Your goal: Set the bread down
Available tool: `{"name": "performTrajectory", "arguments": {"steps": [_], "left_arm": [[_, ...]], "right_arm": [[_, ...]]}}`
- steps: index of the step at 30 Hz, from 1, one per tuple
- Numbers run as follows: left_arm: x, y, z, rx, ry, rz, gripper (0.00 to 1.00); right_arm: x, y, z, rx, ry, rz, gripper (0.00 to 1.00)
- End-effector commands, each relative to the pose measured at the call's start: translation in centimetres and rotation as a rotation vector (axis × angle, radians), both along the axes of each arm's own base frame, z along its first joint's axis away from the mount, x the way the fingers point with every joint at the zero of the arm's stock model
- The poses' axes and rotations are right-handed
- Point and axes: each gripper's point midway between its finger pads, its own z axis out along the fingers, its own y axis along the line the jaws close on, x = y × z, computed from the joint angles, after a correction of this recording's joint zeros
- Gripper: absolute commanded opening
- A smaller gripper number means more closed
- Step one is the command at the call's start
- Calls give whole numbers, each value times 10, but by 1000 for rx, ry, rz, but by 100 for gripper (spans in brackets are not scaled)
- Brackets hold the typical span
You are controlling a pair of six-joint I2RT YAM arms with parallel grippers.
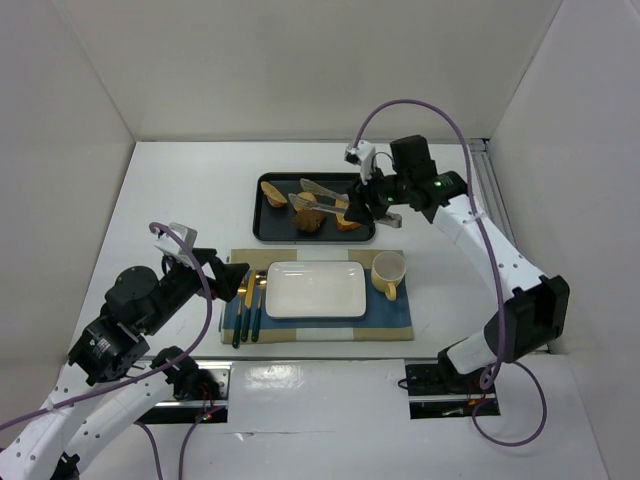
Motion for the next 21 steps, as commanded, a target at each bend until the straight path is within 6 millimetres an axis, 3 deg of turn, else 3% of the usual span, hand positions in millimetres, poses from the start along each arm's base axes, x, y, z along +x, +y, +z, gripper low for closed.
{"name": "performTrajectory", "arguments": {"steps": [1,5,21], "left_arm": [[4,1,5,-17,-18,19,100],[4,1,5,-17,-18,19,100],[4,3,5,-16,-19,28,100]], "right_arm": [[25,7,-19,-117,-75,-45,57],[32,14,-54,-245,-93,-51,58],[37,37,-114,-409,-67,-20,61]]}}
